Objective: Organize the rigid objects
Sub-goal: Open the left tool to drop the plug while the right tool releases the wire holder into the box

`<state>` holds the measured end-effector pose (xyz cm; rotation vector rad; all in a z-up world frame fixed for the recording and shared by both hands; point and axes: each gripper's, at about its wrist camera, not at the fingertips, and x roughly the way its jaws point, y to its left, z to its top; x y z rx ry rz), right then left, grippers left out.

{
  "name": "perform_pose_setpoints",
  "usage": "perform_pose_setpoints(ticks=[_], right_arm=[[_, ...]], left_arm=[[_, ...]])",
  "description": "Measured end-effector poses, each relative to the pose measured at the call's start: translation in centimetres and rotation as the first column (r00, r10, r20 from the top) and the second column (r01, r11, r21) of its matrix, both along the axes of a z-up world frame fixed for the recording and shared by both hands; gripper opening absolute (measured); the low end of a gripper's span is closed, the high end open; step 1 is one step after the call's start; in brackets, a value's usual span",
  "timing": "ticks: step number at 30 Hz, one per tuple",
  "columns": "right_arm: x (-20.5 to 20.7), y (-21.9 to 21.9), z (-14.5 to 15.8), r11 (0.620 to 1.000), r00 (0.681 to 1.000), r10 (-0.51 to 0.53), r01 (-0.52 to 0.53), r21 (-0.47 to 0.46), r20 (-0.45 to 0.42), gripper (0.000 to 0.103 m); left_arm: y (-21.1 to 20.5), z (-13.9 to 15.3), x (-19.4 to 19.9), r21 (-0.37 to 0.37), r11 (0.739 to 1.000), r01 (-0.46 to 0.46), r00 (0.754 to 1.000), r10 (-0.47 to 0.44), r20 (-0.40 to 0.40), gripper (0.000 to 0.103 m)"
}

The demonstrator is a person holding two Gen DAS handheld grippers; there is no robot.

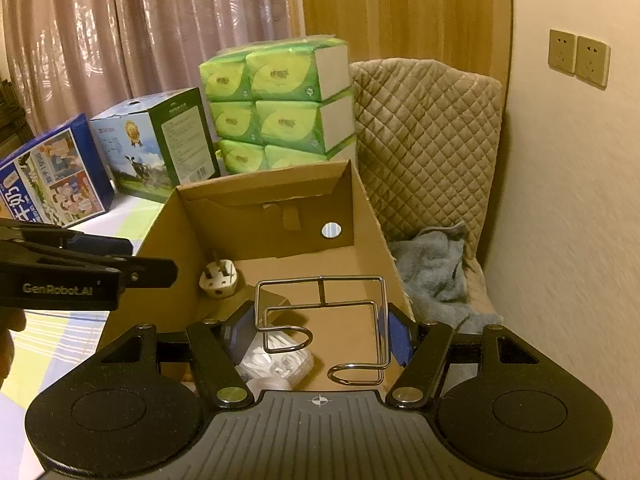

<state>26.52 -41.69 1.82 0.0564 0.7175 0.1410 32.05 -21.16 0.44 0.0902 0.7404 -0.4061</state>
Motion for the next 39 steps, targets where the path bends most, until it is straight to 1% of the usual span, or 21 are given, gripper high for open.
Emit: perform_pose_setpoints(ticks=[6,15,20,26,29,31,39], right_arm=[[0.8,0.5,0.2,1.0,1.0,0.014,-0.014,0.004,-0.002,0.063],[2.9,1.2,0.1,0.999,0.999,0.037,-0.038,-0.018,-0.019,0.063],[3.7,1.2,0.1,0.999,0.999,0.034,-0.034,-0.007,-0.024,0.063],[4.8,1.2,-0.1,0.999,1.0,0.031,-0.031,-0.014,-0.003,0.063],[5.2,0.9,0.0,0.999,0.999,0.038,-0.038,0.014,0.005,0.068],[5.2,0.6,0.4,1.0,0.999,0.024,-0.025,0.02,0.027,0.075],[3.6,-0.5,1.0,0.998,0.999,-0.011,0.009,0.056,0.044,0.076]], left_arm=[[0.9,0.5,-0.6,-0.003,1.0,-0.006,1.0,0.006,0.015,0.054],[1.9,0.3,-0.7,-0.003,1.0,-0.022,1.0,0.022,0.008,0.054],[2.3,0.2,-0.7,-0.006,0.999,-0.031,0.999,0.031,0.008,0.054],[2.9,0.2,-0.8,-0.008,0.999,-0.04,0.999,0.041,0.01,0.054],[3.3,0.3,-0.9,-0.013,0.999,-0.047,0.999,0.047,0.012,0.054],[3.7,0.3,-1.1,-0.018,0.998,-0.054,0.998,0.054,0.012,0.054],[4.7,0.5,-2.2,-0.036,0.997,-0.074,0.997,0.075,0.009,0.054]])
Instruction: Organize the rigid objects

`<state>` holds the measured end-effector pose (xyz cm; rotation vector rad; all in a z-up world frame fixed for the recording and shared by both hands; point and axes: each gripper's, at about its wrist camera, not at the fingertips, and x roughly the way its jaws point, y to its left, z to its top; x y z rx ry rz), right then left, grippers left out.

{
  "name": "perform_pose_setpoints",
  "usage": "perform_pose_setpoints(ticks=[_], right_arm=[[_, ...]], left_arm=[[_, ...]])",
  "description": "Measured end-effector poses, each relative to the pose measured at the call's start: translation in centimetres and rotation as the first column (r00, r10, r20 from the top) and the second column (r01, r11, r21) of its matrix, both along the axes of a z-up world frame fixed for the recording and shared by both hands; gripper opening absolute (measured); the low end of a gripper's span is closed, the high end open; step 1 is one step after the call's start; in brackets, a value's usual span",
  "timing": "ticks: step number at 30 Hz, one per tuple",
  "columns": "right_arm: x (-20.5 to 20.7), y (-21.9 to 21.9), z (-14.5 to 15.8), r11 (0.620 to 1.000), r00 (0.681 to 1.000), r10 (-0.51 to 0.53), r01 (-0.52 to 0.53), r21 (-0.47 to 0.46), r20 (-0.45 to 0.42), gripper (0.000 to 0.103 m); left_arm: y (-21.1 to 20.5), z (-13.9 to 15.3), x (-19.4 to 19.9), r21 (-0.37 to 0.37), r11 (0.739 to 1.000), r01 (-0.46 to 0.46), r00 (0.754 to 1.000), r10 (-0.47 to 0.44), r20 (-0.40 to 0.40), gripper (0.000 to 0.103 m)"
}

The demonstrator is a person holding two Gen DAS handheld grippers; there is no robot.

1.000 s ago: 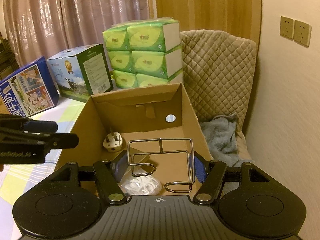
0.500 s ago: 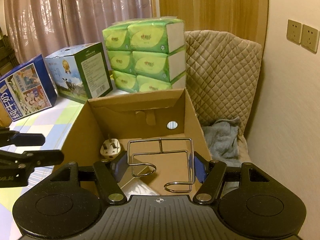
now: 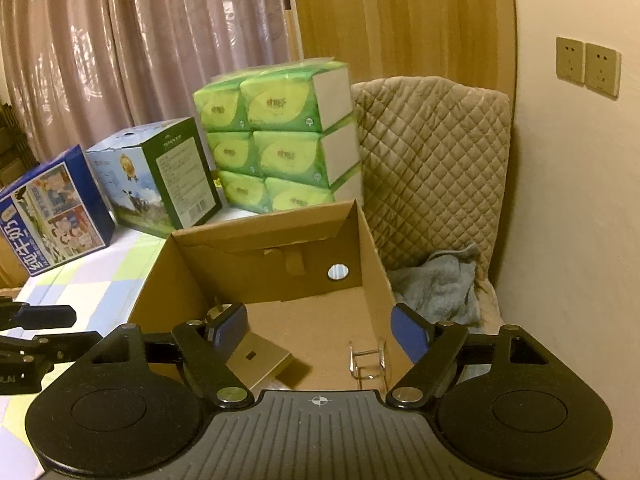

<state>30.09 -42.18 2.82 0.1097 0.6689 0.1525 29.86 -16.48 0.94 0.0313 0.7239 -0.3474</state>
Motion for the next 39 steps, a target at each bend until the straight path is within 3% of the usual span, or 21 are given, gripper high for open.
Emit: perform_pose_setpoints(ticks=[8,12,21,30,34,39], right_arm=[[-3.4,-0.9,0.6,0.998,0.998,-0.044,0.046,0.037,-0.032,0.076],[-6.4,-0.6,0.9,0.999,0.997,-0.04,0.042,0.026,-0.059,0.076],[-13.7,1.0,2.6,0.999,0.997,-0.031,0.034,0.04,-0.073,0.076],[-19.6,2.8,4.9,0.999,0.997,-0.034,0.036,0.034,-0.066,0.077],[-21.7,3.3,5.5,0.998,0.997,-0.035,0.038,0.055,-0.063,0.077],[-23.6,4.4,5.8,1.0,0.998,-0.01,0.011,0.017,-0.066,0.077]], left_arm=[[1.1,0.4,-3.1,-0.001,0.999,-0.036,0.999,0.036,-0.007,0.06],[1.5,0.8,-5.8,-0.006,0.997,-0.073,0.997,0.073,0.002,0.077],[2.1,2.5,-12.3,-0.021,0.992,-0.122,0.992,0.122,0.02,0.09],[2.9,4.4,-18.2,-0.051,0.986,-0.16,0.985,0.163,0.051,0.096],[2.7,4.8,-20.1,-0.024,0.989,-0.145,0.988,0.146,0.047,0.096],[2.1,4.9,-22.5,0.019,0.989,-0.147,0.988,0.146,0.052,0.096]])
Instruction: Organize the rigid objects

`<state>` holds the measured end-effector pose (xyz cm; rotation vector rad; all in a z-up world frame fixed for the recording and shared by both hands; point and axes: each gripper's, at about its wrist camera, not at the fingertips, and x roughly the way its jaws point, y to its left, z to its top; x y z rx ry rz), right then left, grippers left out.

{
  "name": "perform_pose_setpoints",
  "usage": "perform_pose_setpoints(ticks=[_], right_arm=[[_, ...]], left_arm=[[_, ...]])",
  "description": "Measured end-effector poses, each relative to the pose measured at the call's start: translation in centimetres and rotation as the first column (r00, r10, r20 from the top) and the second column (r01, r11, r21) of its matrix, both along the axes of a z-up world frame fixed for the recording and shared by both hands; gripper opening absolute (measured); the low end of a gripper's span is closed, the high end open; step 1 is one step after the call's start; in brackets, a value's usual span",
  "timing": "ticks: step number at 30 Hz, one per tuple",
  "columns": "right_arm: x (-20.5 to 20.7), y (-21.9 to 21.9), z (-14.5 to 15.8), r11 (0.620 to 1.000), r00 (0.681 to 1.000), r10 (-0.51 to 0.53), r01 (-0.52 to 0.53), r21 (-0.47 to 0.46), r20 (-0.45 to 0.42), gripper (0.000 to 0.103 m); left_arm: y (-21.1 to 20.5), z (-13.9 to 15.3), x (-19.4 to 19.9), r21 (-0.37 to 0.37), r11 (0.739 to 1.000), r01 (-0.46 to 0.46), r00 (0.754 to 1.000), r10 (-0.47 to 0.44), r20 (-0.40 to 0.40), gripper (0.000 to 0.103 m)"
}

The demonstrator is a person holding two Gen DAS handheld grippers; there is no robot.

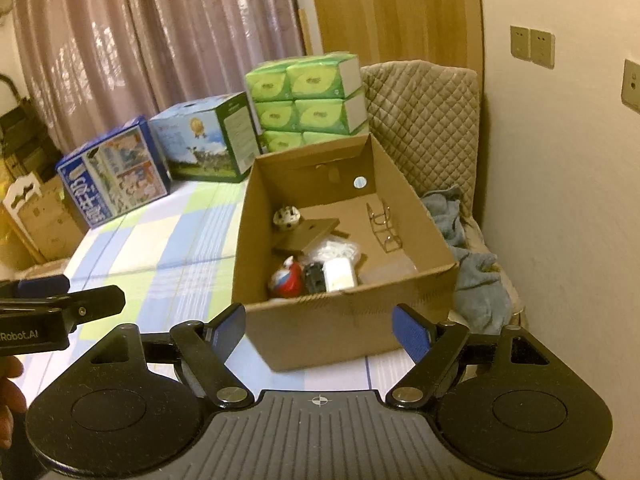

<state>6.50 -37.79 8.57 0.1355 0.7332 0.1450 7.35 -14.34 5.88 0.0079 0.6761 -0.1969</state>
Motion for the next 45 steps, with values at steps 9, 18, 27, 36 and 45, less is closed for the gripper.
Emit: perform_pose_setpoints(ticks=[9,18,27,36,45], right_arm=[[-3.0,0.8,0.0,0.998,1.0,0.018,-0.019,-0.056,-0.009,0.078],[-5.1,1.4,0.3,0.993,0.999,0.046,-0.045,-0.113,0.005,0.078],[-5.8,1.3,0.0,0.994,0.999,0.042,-0.043,-0.1,-0.01,0.078],[-5.9,1.4,-0.2,0.994,0.999,0.043,-0.044,-0.098,-0.012,0.078],[-5.8,1.4,-0.2,0.995,0.999,0.04,-0.041,-0.096,-0.01,0.078]], left_arm=[[-0.2,-0.4,-3.3,0.003,0.999,-0.039,0.999,0.039,-0.019,0.095],[0.5,-0.9,-4.7,-0.002,0.998,-0.067,0.997,0.067,-0.032,0.096],[0.6,-1.4,-5.4,-0.009,0.997,-0.075,0.996,0.075,-0.043,0.096],[0.2,-1.6,-5.7,-0.018,0.998,-0.068,0.996,0.067,-0.051,0.096],[0.0,-1.7,-5.7,-0.018,0.998,-0.064,0.997,0.063,-0.053,0.096]])
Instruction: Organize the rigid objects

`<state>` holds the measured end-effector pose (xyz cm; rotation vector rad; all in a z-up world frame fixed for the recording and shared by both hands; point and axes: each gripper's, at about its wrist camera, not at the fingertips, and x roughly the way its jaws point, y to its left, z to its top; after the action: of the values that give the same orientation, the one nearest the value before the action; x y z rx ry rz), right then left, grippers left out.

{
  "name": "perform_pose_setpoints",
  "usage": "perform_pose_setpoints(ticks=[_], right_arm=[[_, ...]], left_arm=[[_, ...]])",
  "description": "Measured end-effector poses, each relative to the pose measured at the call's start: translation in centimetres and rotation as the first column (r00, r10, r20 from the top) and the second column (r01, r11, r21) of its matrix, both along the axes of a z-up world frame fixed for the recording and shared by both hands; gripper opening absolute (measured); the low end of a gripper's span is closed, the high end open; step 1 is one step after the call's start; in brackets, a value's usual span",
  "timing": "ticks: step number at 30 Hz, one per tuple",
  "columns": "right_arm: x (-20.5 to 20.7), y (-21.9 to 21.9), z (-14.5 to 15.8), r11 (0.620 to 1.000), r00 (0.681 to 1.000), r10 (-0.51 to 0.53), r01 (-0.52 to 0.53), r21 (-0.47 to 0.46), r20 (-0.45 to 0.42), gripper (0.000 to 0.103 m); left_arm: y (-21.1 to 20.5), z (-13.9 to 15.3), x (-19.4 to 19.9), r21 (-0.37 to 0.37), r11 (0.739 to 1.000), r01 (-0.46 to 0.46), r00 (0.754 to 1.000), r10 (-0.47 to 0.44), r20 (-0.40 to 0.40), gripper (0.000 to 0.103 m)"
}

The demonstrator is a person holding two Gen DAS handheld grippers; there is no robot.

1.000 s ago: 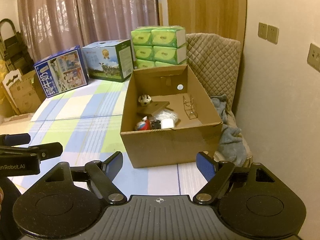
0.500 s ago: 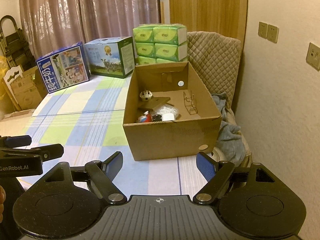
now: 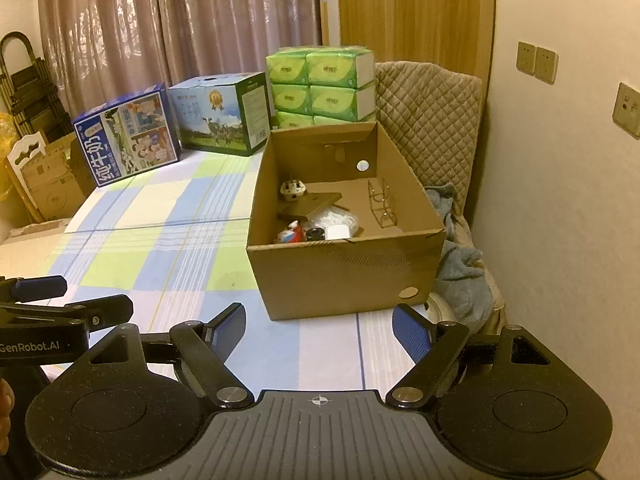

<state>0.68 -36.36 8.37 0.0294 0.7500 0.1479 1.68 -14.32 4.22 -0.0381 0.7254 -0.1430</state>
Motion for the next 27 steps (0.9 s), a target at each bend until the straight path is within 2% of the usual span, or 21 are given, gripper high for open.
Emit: perform_pose_setpoints(ticks=[27], right_arm=[[-0.01,-0.01,-0.1,1.0,1.0,0.002,-0.002,-0.006,-0.005,0.078]], left_arm=[[-0.29,-0.17,0.04,-0.007,1.0,0.0,1.0,0.0,0.001,0.096]])
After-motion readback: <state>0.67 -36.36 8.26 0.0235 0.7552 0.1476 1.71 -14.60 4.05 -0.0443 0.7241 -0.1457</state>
